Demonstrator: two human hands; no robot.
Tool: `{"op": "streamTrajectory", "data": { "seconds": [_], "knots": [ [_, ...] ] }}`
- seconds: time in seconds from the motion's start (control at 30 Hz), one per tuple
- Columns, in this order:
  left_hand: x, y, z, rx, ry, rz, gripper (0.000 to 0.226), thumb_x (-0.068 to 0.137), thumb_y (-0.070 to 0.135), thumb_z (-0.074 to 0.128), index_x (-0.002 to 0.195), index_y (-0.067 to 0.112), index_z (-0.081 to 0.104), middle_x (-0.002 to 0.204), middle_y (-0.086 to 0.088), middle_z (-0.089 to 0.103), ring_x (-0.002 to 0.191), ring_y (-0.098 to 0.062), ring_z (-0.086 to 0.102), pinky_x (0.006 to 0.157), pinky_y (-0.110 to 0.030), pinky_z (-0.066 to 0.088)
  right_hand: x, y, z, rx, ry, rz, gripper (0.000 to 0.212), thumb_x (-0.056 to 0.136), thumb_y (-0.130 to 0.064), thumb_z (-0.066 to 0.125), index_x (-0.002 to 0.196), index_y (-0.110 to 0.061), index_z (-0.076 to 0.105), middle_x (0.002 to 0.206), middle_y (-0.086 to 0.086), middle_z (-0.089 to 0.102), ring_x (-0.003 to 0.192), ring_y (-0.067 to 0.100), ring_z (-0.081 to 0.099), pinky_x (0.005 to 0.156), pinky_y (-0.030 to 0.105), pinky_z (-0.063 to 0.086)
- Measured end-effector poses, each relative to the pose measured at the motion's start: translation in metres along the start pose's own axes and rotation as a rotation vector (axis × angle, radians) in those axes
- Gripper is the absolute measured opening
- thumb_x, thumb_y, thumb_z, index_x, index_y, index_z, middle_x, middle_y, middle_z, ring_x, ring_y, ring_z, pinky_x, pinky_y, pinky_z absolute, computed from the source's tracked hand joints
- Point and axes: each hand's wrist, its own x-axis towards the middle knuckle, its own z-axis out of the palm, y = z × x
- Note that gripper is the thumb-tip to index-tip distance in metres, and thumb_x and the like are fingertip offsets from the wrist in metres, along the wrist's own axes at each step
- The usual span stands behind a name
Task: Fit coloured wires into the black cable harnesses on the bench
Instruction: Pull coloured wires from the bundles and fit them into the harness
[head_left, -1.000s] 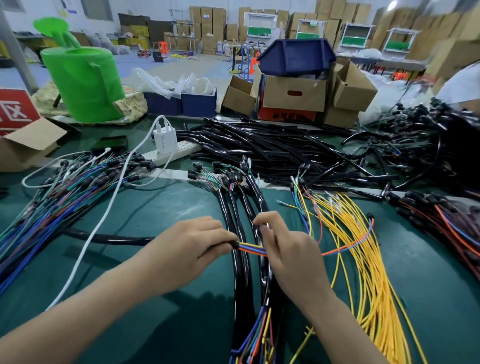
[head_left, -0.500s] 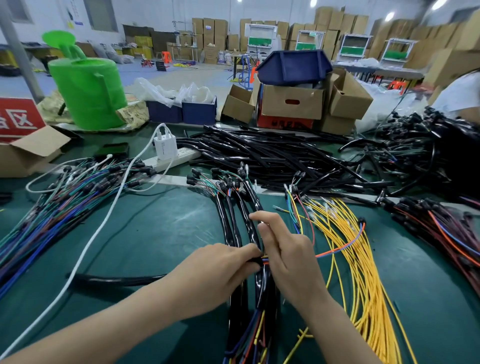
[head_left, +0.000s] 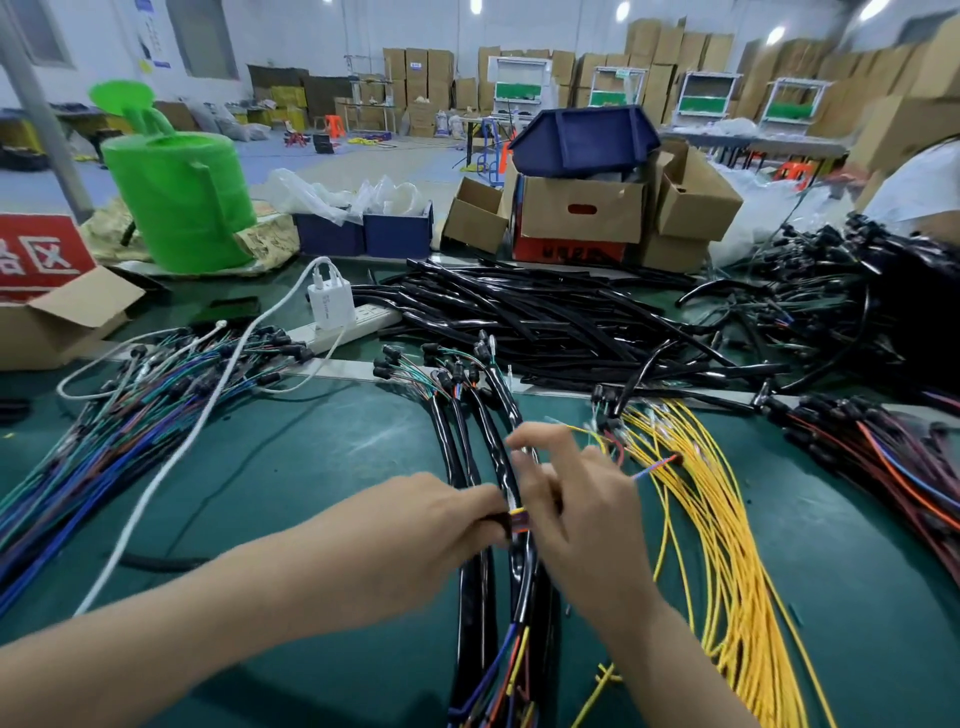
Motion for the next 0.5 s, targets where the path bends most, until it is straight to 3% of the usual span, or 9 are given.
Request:
{"op": "streamTrajectory", "data": {
  "seconds": [0.13, 0.2, 0.27, 0.37, 0.5],
  "knots": [
    [0.017, 0.013, 0.007, -0.105, 0.053, -0.004, 0.018, 0.101, 0.025, 0.037, 0.108, 0.016, 0.052, 0.062, 0.005, 0.048, 0.056, -0.018, 0.039, 0.06, -0.032, 0.033, -0.004, -0.007, 0.002, 0.094, 0.0, 0.03, 0.029, 0.102, -0.037, 0.025, 0.104, -0.025, 0.051, 0.054, -0.008, 0.05, 0.059, 0.009, 0.045, 0.061, 0.029, 0.037],
    [0.017, 0.014, 0.004, -0.127, 0.064, -0.018, 0.017, 0.101, 0.026, 0.037, 0.104, 0.02, 0.052, 0.064, 0.008, 0.047, 0.059, -0.014, 0.038, 0.061, -0.032, 0.035, -0.005, 0.001, 0.001, 0.136, 0.01, 0.102, 0.038, 0.102, -0.043, 0.022, 0.106, -0.025, 0.055, 0.054, -0.016, 0.045, 0.065, 0.001, 0.045, 0.07, 0.026, 0.037],
    [0.014, 0.012, -0.001, -0.158, 0.065, -0.016, 0.017, 0.101, 0.029, 0.036, 0.088, 0.032, 0.046, 0.06, 0.01, 0.046, 0.058, -0.011, 0.04, 0.058, -0.027, 0.034, -0.004, 0.011, 0.0, 0.117, 0.031, 0.164, 0.043, 0.101, -0.045, 0.022, 0.106, -0.024, 0.059, 0.051, -0.019, 0.035, 0.064, -0.002, 0.044, 0.077, 0.026, 0.034],
    [-0.001, 0.007, -0.01, -0.252, 0.026, -0.043, 0.023, 0.1, 0.028, 0.038, 0.079, 0.035, 0.046, 0.053, 0.013, 0.046, 0.049, -0.009, 0.039, 0.049, -0.017, 0.027, -0.004, 0.025, -0.002, 0.109, 0.09, 0.239, 0.027, 0.1, -0.037, 0.029, 0.108, -0.03, 0.054, 0.049, -0.014, 0.035, 0.061, 0.004, 0.043, 0.078, 0.023, 0.032],
    [-0.016, 0.001, -0.014, -0.391, -0.015, -0.074, 0.022, 0.101, 0.026, 0.036, 0.086, 0.027, 0.053, 0.051, 0.013, 0.042, 0.046, -0.011, 0.03, 0.046, -0.019, 0.029, -0.003, 0.024, 0.001, 0.146, 0.087, 0.249, 0.018, 0.097, -0.033, 0.032, 0.109, -0.034, 0.046, 0.051, -0.012, 0.042, 0.058, 0.004, 0.036, 0.068, 0.016, 0.029]
  ]
}}
